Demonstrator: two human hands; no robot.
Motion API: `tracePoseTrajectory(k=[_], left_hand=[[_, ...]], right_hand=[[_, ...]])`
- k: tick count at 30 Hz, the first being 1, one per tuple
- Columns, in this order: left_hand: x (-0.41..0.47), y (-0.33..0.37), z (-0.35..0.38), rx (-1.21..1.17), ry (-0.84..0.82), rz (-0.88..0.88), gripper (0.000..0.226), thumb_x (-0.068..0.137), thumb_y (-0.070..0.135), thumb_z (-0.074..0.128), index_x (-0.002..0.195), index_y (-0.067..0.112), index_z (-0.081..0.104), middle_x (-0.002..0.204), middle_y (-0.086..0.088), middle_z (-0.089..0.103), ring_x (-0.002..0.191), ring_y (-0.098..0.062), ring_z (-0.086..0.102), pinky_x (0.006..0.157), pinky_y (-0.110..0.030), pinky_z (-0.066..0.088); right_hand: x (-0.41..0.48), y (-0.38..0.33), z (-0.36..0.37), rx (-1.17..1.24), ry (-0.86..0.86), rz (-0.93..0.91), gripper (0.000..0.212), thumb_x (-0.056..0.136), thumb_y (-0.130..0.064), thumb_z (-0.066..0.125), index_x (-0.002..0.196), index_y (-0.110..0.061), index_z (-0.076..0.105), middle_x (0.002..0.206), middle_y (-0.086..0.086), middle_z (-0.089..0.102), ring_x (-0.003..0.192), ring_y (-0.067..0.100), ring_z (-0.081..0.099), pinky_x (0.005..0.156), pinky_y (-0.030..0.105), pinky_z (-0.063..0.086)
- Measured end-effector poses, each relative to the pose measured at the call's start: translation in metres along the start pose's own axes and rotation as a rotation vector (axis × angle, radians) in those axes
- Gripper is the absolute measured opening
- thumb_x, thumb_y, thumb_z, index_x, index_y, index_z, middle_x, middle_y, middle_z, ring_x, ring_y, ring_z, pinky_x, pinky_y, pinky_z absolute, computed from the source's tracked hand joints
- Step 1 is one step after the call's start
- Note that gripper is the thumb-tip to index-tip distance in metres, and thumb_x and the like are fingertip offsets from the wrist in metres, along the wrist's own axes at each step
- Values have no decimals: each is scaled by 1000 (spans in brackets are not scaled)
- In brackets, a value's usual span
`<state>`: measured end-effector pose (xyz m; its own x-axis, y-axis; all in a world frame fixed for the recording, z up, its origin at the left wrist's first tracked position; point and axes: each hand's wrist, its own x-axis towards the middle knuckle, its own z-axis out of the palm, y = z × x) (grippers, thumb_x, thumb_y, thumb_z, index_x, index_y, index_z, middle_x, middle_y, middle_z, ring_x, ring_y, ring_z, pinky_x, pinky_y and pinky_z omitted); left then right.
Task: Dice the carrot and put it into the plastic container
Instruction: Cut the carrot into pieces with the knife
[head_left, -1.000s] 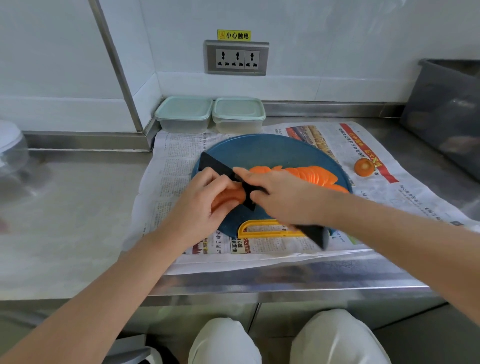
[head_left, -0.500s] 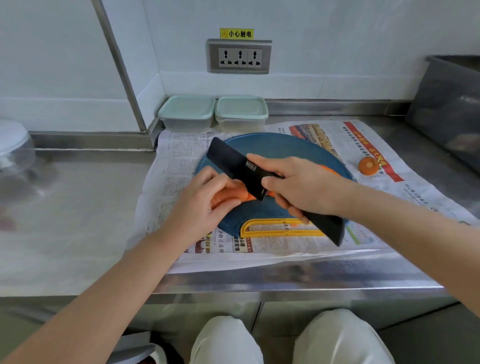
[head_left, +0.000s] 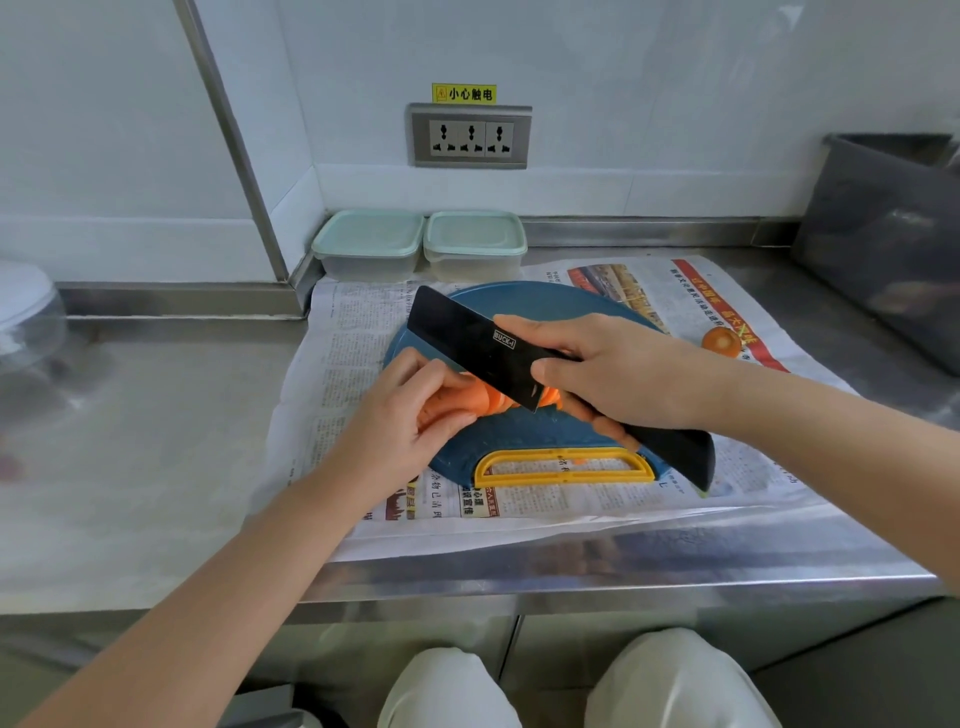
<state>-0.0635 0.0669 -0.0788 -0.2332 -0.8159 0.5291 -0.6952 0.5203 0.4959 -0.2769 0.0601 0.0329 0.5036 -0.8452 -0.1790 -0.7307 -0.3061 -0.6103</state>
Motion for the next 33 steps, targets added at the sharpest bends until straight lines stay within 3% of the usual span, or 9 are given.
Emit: tracePoseTrajectory(k=[3,16,21,24,26,27,30,33], left_hand=[[0,1,-1,-17,-4,-2,25,83,21,70,105,13,63,105,-2,54,98,-15,57,83,-23,49],[1,-1,1,-58,3,7,23,84,20,69,106,16,64,109,7,53,101,-3,53,86,-14,45],[1,-2,1,-109,-28,5,23,86,21,66,108,13,63,110,-2,53,102,-18,60,88,-39,54],[1,0,0,-35,-8,18,23,85,19,69,106,11,64,103,-1,53,96,-11,58,86,-29,52],[1,1,0,-22,1,20,23,83,16,71,105,12,65,99,0,52,91,-5,55,84,-18,48],[0,1,-1,-26,2,16,24,82,15,72,105,12,65,98,1,52,90,-5,55,84,-15,46],[1,2,-2,-52,31,-17,25,81,16,73,105,12,65,99,0,54,90,-3,55,82,-10,43],[1,3,-2,-38,46,-37,25,80,18,74,102,11,65,99,0,54,90,-6,55,80,-15,45]], right_hand=[[0,0,0,-21,-11,-8,56,102,-17,38,146,-49,23,61,5,52,37,8,47,41,25,47],[10,-6,0,-110,-77,1,56,102,-17,36,147,-47,20,62,5,52,40,12,48,43,28,51],[18,-8,9,-165,-86,-20,56,101,-15,34,149,-41,20,62,-3,49,38,11,49,41,26,49],[23,-4,20,-183,-65,-49,55,102,-14,34,150,-36,20,73,0,53,41,6,51,53,27,51],[26,-1,34,-205,-4,-80,54,102,-13,35,152,-28,20,99,2,59,62,4,49,67,14,42],[27,1,42,-189,29,-93,54,102,-12,35,152,-25,19,102,-1,57,63,1,45,63,7,35],[26,12,56,-1,69,-43,54,102,-12,36,151,-29,21,72,-13,47,41,-2,49,46,10,39],[25,19,56,65,91,1,54,102,-14,36,150,-34,23,50,-7,48,30,7,43,39,25,44]])
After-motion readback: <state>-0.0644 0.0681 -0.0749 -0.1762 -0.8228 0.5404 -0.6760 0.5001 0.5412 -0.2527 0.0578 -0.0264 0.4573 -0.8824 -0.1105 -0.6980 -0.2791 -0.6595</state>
